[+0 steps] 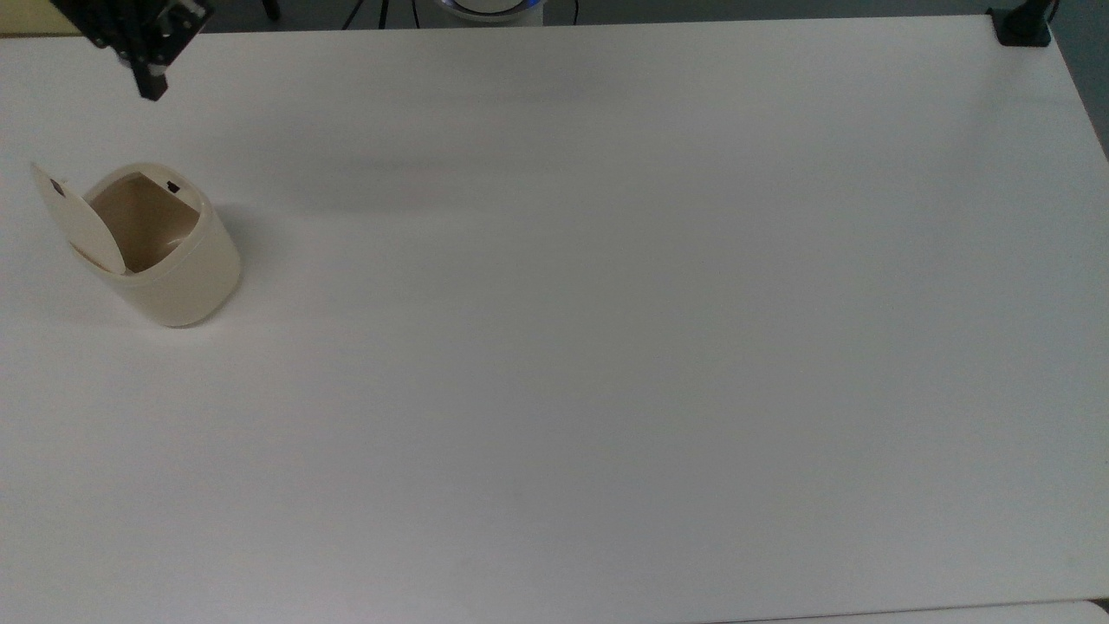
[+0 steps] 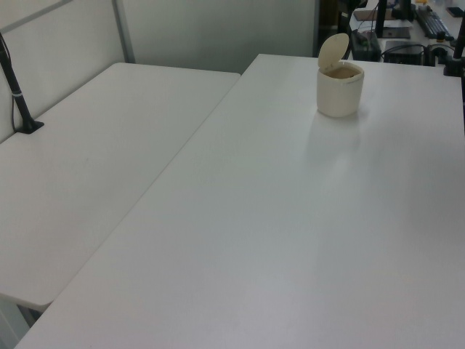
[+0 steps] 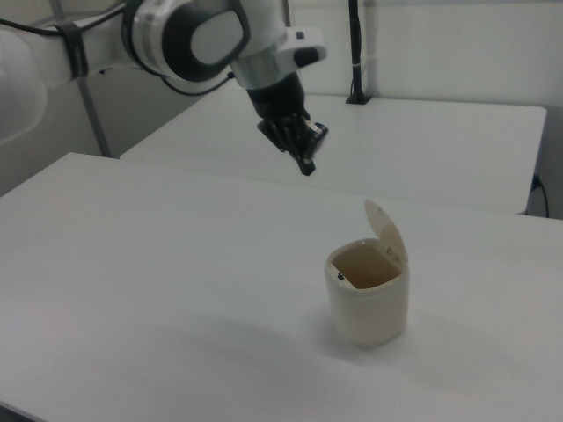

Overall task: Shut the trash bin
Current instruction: 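Move the gripper toward the open lid of the cream trash bin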

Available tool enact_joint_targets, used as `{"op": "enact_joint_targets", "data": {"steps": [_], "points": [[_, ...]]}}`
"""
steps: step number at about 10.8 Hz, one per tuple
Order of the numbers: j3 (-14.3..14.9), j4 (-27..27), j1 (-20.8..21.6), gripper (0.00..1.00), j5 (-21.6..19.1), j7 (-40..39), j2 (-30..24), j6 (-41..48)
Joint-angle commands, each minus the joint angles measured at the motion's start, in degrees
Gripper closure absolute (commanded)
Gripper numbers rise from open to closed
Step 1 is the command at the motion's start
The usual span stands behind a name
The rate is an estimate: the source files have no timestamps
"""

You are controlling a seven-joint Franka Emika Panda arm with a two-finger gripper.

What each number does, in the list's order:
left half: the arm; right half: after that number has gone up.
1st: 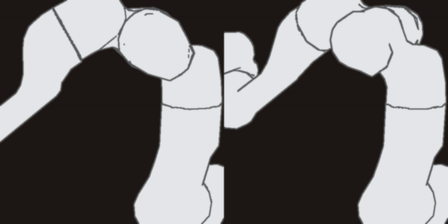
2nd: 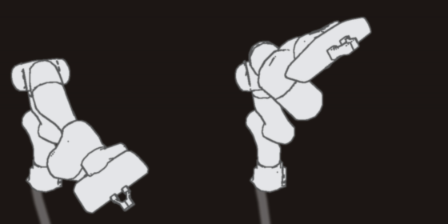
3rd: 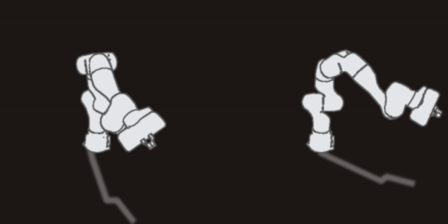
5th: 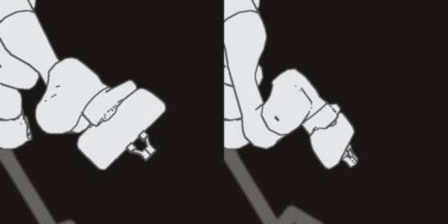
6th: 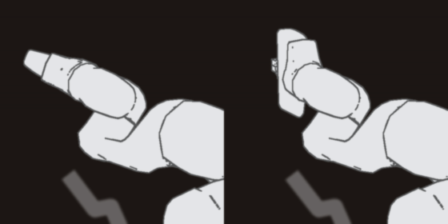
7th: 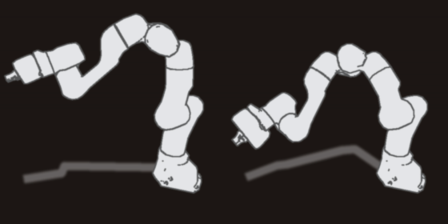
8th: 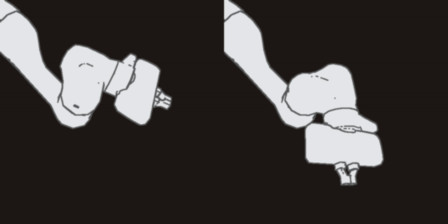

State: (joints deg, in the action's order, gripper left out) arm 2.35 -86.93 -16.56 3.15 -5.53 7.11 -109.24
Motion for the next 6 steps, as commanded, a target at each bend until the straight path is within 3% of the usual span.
{"op": "enact_joint_targets", "data": {"steps": [1, 6], "points": [[0.11, 0.7, -3.29, 1.0, 0.36, -0.19, 4.56, -9.82], [1.51, 0.7, -6.12, 1.0, 0.1, 0.69, 8.43, -21.53]]}}
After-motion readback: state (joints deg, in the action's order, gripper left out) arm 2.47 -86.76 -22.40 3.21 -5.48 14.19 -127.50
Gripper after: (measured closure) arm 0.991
